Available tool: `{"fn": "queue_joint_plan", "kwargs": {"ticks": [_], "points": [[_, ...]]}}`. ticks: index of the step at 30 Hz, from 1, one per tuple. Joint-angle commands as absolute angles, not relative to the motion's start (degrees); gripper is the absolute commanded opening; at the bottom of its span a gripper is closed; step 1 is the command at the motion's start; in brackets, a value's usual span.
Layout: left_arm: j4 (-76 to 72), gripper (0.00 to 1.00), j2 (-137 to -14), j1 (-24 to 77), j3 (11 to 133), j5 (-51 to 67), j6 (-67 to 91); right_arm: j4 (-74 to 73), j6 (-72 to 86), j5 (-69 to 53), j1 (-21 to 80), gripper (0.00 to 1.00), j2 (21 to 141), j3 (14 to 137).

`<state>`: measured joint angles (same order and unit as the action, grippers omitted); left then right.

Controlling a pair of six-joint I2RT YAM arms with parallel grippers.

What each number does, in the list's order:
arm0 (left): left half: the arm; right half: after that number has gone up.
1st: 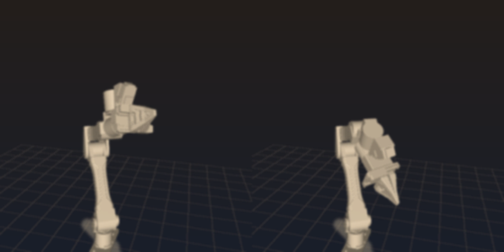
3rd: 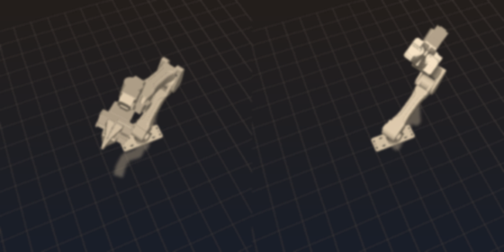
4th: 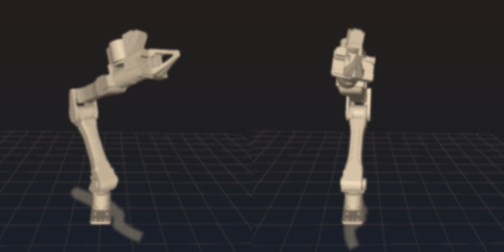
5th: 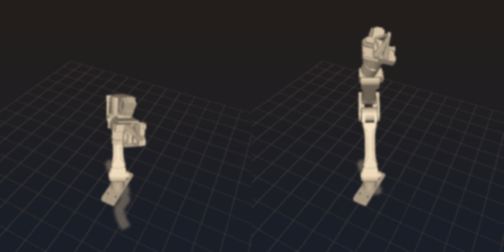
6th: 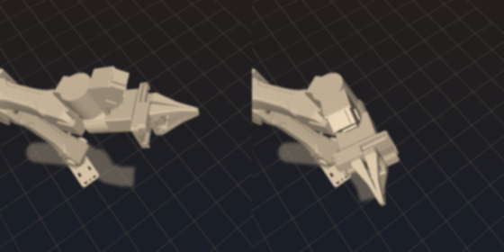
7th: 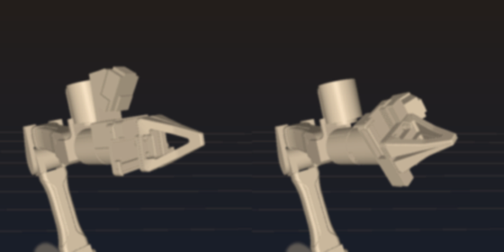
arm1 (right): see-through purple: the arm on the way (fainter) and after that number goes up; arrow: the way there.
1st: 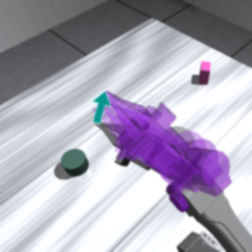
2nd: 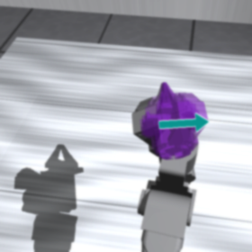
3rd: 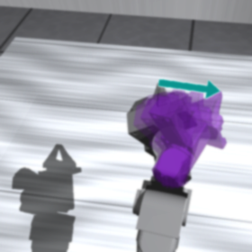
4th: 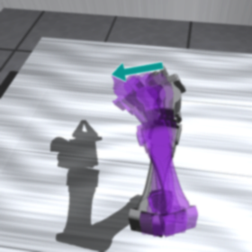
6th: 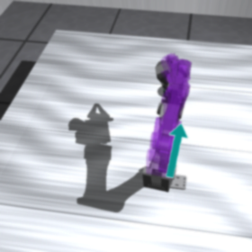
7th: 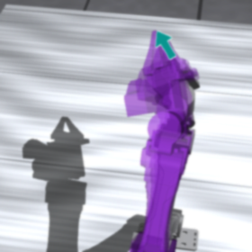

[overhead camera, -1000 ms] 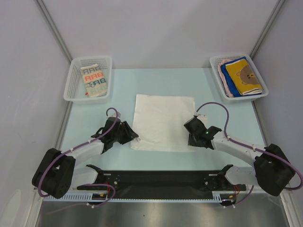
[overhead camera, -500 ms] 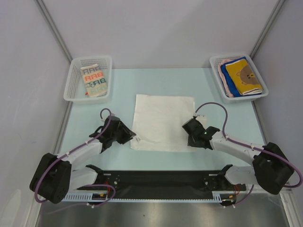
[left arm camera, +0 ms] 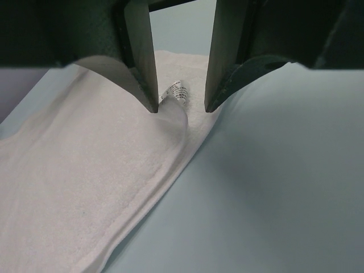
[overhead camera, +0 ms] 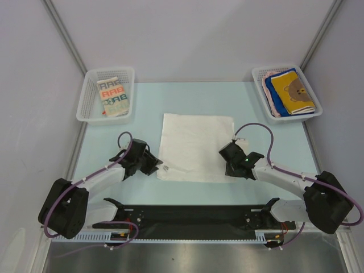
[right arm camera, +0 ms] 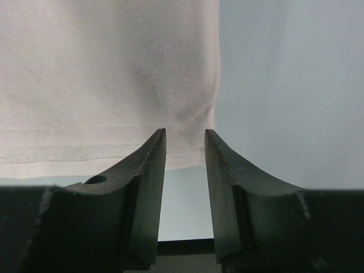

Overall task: Fold and stack the towels
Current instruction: Fold the towel

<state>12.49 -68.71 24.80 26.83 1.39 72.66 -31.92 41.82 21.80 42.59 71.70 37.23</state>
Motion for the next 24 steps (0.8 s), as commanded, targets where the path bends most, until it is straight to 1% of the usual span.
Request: {"fn": "queue_joint_plan", "kwargs": {"ticks": [1, 6, 9, 24], "points": [[12.5, 0.44, -69.6, 25.3, 28.8, 0.2, 75.8, -31.6, 42.5, 23.8, 42.9, 0.39, 71.9, 39.3], [11.0, 0.49, -71.2, 25.3, 28.5, 0.2, 77.6, -31.6, 42.5, 23.8, 43.0, 0.39, 71.9, 39.2], [9.0, 0.49, -71.2, 25.3, 28.1, 0.2, 78.6, -31.6, 42.4, 23.9, 43.0, 0.38, 72.0, 39.0], [8.3, 0.51, -72.6, 25.3, 28.4, 0.4, 80.0, -31.1, 42.6, 23.9, 43.0, 0.38, 71.2, 37.8]]}}
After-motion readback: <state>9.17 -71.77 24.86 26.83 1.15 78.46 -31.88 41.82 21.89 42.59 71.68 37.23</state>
